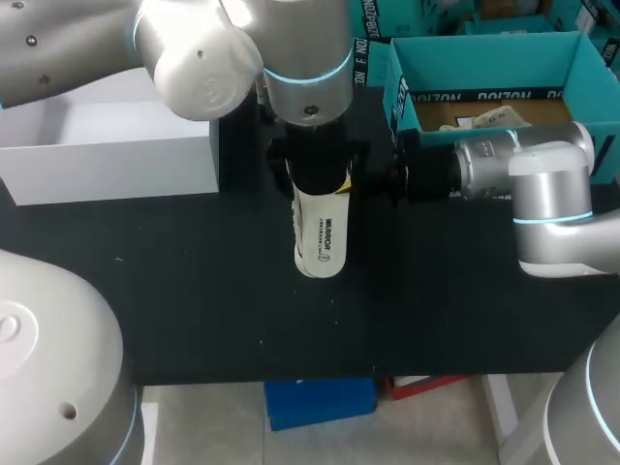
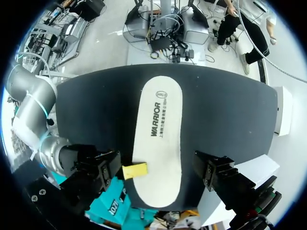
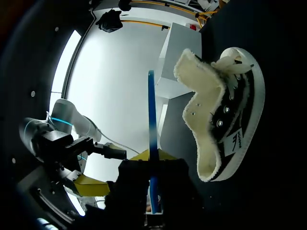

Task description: Take the shoe out of the shoebox, open the shoe tongue, remove and reinsert the insole, then place the shoe into the shoebox

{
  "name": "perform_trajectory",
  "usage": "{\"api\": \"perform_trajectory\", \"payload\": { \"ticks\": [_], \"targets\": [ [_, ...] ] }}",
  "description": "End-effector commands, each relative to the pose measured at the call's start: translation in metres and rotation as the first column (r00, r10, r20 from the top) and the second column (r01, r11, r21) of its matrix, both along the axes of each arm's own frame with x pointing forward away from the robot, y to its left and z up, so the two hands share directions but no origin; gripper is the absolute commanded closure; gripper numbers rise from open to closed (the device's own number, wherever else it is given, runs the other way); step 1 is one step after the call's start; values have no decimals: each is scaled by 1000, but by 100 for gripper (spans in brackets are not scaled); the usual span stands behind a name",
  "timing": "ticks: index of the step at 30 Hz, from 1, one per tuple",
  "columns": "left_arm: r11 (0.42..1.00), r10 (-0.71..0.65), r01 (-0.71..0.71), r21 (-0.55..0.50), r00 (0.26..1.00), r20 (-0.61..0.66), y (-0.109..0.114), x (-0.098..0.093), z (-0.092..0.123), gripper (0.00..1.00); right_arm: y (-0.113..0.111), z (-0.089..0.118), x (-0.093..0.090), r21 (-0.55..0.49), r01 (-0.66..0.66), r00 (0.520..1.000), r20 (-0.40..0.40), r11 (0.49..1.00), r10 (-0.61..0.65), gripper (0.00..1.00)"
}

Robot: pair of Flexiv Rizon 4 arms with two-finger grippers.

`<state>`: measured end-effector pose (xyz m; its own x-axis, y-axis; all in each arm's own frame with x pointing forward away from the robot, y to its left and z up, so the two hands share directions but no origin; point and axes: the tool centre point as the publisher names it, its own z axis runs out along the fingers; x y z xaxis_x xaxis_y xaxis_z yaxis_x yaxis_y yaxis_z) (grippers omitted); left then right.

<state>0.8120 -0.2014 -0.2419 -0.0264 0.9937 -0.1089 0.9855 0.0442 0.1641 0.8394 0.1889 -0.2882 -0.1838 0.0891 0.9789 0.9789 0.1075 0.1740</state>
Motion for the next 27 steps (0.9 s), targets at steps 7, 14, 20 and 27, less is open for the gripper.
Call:
{"api": "perform_trajectory", "payload": {
  "ticks": [7,14,20,27],
  "targets": [
    [1000,-15,16,-6,1000,25,-1,-35,-5,0,1,0,0,-3,0,1000,-1,1000,0,100],
    [998,-21,22,-55,1000,15,3,-53,-1,0,1,0,0,-3,0,1000,-1,1000,0,100],
    [967,-53,51,-248,999,-1,10,-60,5,0,1,0,0,-3,0,1000,-1,1000,0,100],
    [828,-52,32,-559,998,-21,26,-58,16,0,1,0,0,-3,0,1000,-1,1000,0,100]
  ]
}}
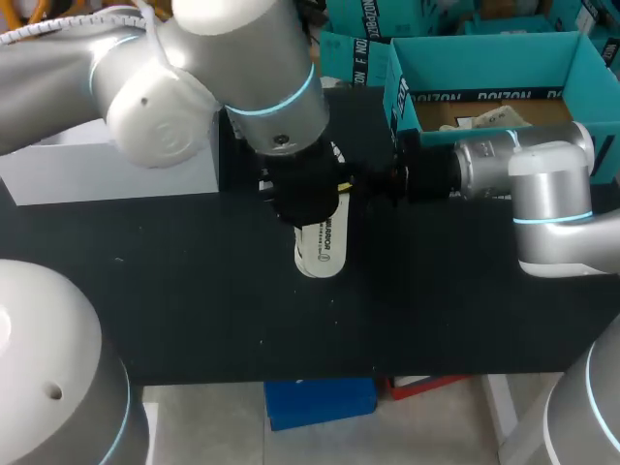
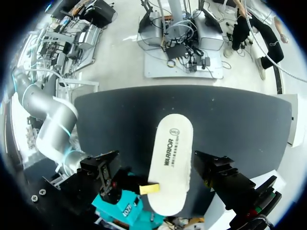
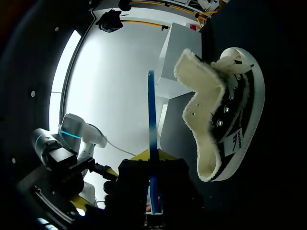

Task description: Take the shoe out of the shoebox, open the shoe tongue, remove and reinsert the insole, then place the shoe into the shoebox

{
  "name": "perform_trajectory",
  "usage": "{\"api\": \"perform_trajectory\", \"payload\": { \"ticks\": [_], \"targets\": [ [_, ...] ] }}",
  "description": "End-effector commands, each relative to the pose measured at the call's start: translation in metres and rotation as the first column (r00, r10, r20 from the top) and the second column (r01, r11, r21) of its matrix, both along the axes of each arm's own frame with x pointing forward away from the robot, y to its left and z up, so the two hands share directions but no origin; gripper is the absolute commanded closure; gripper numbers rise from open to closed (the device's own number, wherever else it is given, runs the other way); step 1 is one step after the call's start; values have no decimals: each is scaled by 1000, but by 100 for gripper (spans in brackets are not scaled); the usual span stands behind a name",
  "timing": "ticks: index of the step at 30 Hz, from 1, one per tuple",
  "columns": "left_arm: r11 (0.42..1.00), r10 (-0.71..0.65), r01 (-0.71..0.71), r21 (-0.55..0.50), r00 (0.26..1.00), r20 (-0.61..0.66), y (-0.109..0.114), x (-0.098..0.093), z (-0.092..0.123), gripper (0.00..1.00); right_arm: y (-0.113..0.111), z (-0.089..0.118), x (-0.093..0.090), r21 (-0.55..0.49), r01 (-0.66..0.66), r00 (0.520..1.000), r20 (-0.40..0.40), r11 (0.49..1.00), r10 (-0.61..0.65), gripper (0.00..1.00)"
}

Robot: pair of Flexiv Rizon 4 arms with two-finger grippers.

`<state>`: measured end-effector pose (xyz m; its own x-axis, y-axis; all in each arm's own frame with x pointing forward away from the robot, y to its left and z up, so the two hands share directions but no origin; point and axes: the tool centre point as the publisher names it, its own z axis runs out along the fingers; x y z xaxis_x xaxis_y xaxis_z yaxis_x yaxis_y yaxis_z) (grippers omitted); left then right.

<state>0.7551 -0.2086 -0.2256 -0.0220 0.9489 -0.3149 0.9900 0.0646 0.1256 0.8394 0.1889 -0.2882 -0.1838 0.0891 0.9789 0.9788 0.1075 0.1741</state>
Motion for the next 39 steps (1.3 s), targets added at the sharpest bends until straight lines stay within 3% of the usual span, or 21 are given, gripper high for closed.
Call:
{"api": "perform_trajectory", "payload": {
  "ticks": [1,9,15,25,29,33,39],
  "targets": [
    [912,-34,32,-409,999,2,35,-1,2,0,1,0,0,-3,0,1000,-1,1000,0,100],
    [739,-61,68,-670,998,33,52,-1,14,0,1,0,0,-3,0,1000,-1,1000,0,100],
    [566,-150,114,-817,988,34,61,2,13,0,1,0,0,-3,0,1000,-1,1000,0,100],
    [349,-165,108,-931,985,52,73,12,14,0,1,0,0,-3,0,1000,-1,1000,0,100],
    [219,-182,78,-973,982,38,78,19,15,0,1,0,0,-3,0,1000,-1,1000,0,100],
    [42,-231,49,-998,972,38,82,25,14,0,1,0,0,-3,0,1000,-1,1000,0,100],
    [-26,-244,22,-999,969,28,79,29,11,0,1,0,0,-3,0,1000,-1,1000,0,100]
  ]
}}
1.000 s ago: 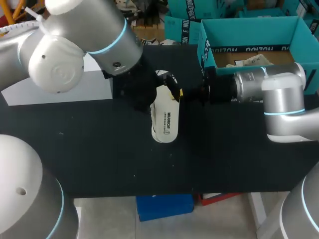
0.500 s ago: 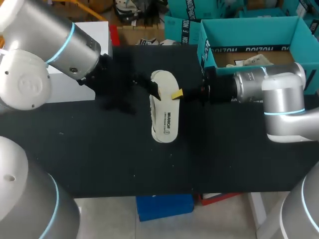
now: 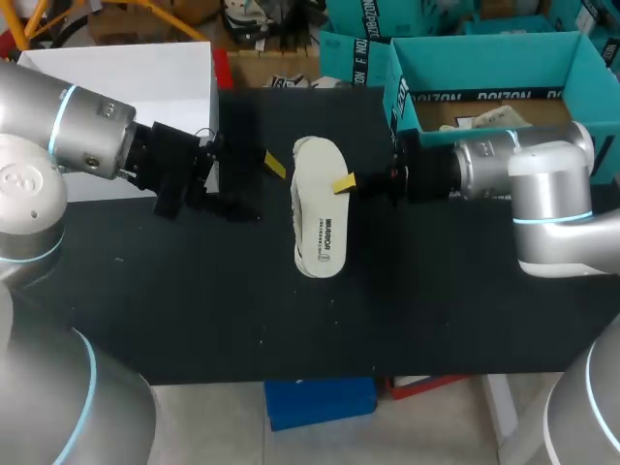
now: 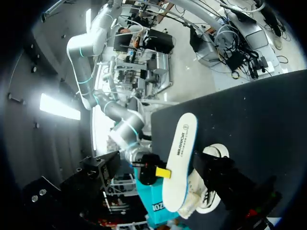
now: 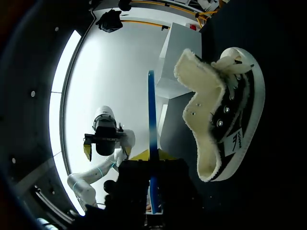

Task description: Take the shoe out of the shoebox, open the shoe tongue, remove and reinsert the insole, then place the shoe into the shoebox

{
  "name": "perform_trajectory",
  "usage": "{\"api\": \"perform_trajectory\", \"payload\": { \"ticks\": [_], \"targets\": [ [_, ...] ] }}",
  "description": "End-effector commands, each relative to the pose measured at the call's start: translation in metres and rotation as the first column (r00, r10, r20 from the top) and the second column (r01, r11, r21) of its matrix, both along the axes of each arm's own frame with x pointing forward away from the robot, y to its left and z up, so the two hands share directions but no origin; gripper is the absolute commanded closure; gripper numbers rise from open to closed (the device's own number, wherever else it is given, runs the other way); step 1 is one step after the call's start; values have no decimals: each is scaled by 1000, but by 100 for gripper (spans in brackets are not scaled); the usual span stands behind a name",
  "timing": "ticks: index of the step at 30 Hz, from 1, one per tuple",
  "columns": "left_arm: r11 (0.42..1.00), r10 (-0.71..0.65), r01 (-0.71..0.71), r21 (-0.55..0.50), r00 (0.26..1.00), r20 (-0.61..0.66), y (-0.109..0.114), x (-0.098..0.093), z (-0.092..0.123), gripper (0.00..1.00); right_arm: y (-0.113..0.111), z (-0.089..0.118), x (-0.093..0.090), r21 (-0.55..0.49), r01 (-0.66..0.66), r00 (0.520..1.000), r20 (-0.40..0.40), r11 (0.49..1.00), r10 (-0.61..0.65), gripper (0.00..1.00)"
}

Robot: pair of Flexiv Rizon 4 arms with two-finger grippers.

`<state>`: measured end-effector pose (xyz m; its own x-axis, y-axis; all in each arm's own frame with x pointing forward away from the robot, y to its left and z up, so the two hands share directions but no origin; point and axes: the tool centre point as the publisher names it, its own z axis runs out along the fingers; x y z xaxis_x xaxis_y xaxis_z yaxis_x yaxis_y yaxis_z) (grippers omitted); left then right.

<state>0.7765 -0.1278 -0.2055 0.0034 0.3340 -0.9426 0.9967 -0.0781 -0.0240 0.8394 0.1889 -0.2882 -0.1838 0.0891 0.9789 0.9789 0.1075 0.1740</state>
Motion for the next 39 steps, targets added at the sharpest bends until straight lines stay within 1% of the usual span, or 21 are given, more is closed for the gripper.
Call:
{"api": "perform_trajectory", "payload": {
  "ticks": [1,3,5,21,24,28,39],
  "targets": [
    [793,-42,-9,-610,997,-68,-3,9,-9,0,1,0,0,-3,0,1000,-1,1000,0,100],
    [804,-39,-10,-594,997,-69,-5,8,-10,0,1,0,0,-3,0,1000,-1,1000,0,100],
    [846,-4,-44,-531,996,-87,-7,8,-10,0,1,0,0,-3,0,1000,-1,1000,0,100],
    [846,-4,-44,-531,996,-87,-7,8,-10,0,1,0,0,-3,0,1000,-1,1000,0,100],
    [883,5,-48,-466,996,-93,-14,2,-18,0,1,0,0,-3,0,1000,-1,1000,0,100],
    [901,57,-95,-423,993,-102,-14,-1,-32,0,1,0,0,-3,0,1000,-1,1000,0,100],
    [904,211,-218,-367,976,-60,-5,8,-50,0,1,0,0,-3,0,1000,-1,1000,0,100]
  ]
}}
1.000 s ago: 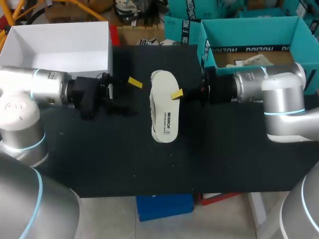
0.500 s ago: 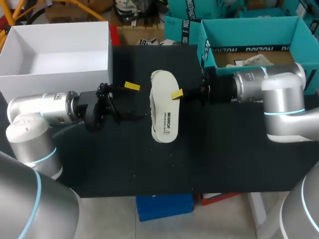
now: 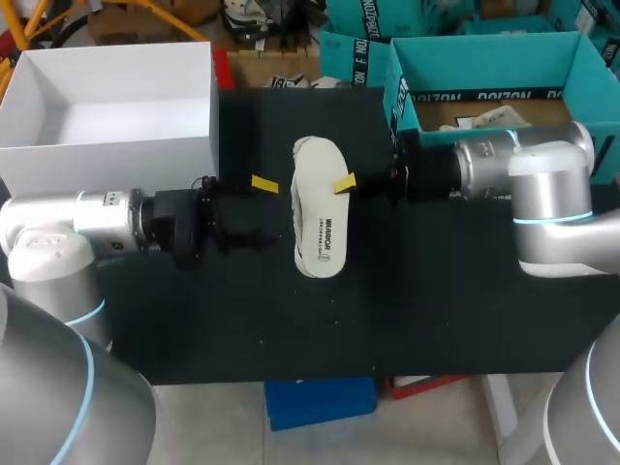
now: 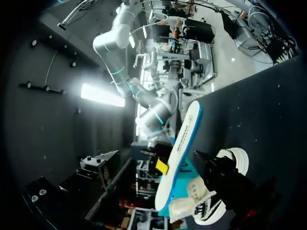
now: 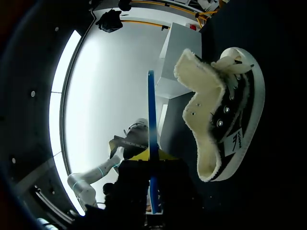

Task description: Take the shoe out of the shoebox, open the shoe tongue, remove and reinsert the insole, then place the shoe into the shoebox

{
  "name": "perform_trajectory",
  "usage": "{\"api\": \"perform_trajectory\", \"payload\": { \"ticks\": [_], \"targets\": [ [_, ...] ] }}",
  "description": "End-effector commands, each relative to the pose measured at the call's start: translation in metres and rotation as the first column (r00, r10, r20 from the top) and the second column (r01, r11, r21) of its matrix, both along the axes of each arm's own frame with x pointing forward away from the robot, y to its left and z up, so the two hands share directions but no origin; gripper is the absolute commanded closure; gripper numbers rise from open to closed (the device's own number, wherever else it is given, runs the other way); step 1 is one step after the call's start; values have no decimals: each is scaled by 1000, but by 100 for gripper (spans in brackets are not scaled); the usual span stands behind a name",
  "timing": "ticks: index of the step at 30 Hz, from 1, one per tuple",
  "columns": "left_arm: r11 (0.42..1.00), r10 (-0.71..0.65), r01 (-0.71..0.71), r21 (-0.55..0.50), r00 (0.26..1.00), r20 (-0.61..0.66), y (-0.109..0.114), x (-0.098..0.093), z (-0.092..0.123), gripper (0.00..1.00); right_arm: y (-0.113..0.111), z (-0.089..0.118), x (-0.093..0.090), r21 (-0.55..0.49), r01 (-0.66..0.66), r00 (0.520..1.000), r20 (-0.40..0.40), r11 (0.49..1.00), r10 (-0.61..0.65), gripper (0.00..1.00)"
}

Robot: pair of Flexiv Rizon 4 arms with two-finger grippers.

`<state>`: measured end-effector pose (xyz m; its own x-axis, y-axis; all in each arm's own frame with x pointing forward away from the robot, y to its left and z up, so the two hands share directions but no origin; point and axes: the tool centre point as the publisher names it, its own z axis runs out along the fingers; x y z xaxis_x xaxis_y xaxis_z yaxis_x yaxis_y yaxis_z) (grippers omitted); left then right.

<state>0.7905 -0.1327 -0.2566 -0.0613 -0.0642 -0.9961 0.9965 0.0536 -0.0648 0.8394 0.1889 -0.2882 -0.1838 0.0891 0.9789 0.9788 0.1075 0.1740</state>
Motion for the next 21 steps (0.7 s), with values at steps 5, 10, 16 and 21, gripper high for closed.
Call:
{"api": "perform_trajectory", "payload": {
  "ticks": [5,10,16,21],
  "targets": [
    [987,145,-149,68,988,50,1,-1,1,0,1,0,0,-3,0,1000,-1,1000,0,100],
    [972,208,-215,95,975,73,0,3,1,0,1,0,0,-3,0,1000,-1,1000,0,100],
    [987,159,-160,25,987,38,-2,-2,-7,0,1,0,0,-3,0,1000,-1,1000,0,100],
    [987,159,-160,25,987,38,-2,-2,-7,0,1,0,0,-3,0,1000,-1,1000,0,100]
  ]
}}
